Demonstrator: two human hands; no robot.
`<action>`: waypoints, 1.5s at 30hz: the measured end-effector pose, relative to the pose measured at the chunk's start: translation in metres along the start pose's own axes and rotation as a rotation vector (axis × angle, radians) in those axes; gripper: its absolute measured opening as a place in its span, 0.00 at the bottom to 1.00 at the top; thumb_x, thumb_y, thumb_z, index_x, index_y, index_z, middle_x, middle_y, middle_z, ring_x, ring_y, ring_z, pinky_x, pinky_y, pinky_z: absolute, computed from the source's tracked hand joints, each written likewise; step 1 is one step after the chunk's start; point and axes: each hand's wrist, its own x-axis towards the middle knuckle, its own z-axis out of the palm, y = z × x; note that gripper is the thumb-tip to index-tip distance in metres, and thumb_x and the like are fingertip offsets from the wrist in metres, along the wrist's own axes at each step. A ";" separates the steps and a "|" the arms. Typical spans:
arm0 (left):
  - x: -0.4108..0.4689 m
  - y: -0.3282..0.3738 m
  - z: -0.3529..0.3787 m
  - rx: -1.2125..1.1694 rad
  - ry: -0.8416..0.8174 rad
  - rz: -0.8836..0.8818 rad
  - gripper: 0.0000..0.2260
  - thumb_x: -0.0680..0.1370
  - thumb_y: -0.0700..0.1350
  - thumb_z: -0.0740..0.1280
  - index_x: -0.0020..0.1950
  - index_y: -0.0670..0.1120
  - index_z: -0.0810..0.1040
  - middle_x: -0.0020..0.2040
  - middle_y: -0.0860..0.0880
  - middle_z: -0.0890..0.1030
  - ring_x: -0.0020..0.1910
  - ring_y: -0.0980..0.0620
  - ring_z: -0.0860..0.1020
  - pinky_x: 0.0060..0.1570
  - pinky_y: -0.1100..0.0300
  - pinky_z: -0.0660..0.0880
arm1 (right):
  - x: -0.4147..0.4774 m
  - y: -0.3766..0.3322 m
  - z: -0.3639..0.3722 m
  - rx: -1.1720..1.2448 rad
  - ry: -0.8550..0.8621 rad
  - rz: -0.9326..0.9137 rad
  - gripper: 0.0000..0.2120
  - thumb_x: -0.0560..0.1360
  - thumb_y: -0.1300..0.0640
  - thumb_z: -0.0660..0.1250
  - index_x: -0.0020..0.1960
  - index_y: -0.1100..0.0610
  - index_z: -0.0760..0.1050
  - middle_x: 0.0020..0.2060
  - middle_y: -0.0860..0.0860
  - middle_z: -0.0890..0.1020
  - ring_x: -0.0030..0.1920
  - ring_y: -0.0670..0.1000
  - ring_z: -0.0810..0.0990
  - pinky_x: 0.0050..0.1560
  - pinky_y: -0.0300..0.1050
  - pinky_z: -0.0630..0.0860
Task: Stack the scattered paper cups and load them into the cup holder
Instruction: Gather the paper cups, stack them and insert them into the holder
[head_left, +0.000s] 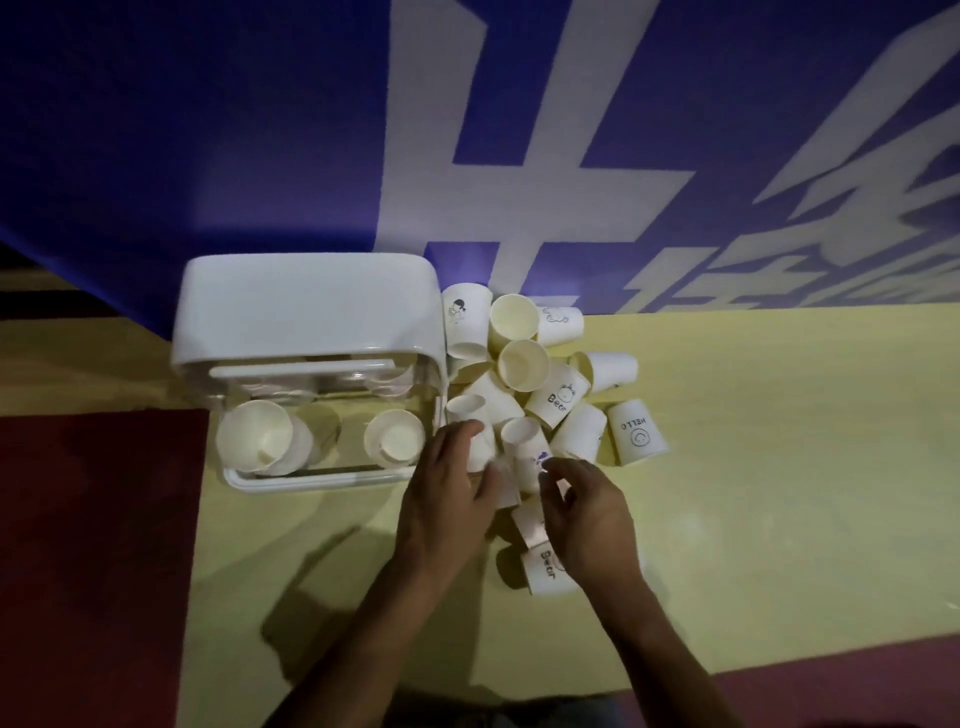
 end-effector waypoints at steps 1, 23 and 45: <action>0.003 0.006 0.011 0.035 -0.031 0.023 0.20 0.77 0.50 0.71 0.68 0.50 0.73 0.65 0.52 0.77 0.64 0.52 0.75 0.57 0.58 0.76 | -0.004 0.013 -0.010 -0.007 0.012 0.047 0.06 0.78 0.59 0.71 0.54 0.54 0.83 0.47 0.48 0.85 0.39 0.51 0.82 0.42 0.39 0.73; 0.042 0.081 0.078 0.048 0.007 -0.353 0.22 0.71 0.53 0.79 0.51 0.46 0.69 0.46 0.48 0.79 0.42 0.47 0.78 0.35 0.54 0.71 | 0.038 0.163 -0.094 0.078 -0.082 0.265 0.18 0.77 0.48 0.72 0.63 0.53 0.76 0.54 0.47 0.80 0.47 0.50 0.78 0.45 0.44 0.70; 0.017 0.122 0.112 -0.684 0.081 -0.443 0.22 0.79 0.43 0.72 0.68 0.55 0.68 0.56 0.49 0.85 0.53 0.53 0.84 0.47 0.60 0.80 | 0.087 0.182 -0.111 0.292 0.071 0.250 0.40 0.68 0.51 0.81 0.72 0.61 0.66 0.62 0.55 0.74 0.61 0.58 0.76 0.57 0.53 0.77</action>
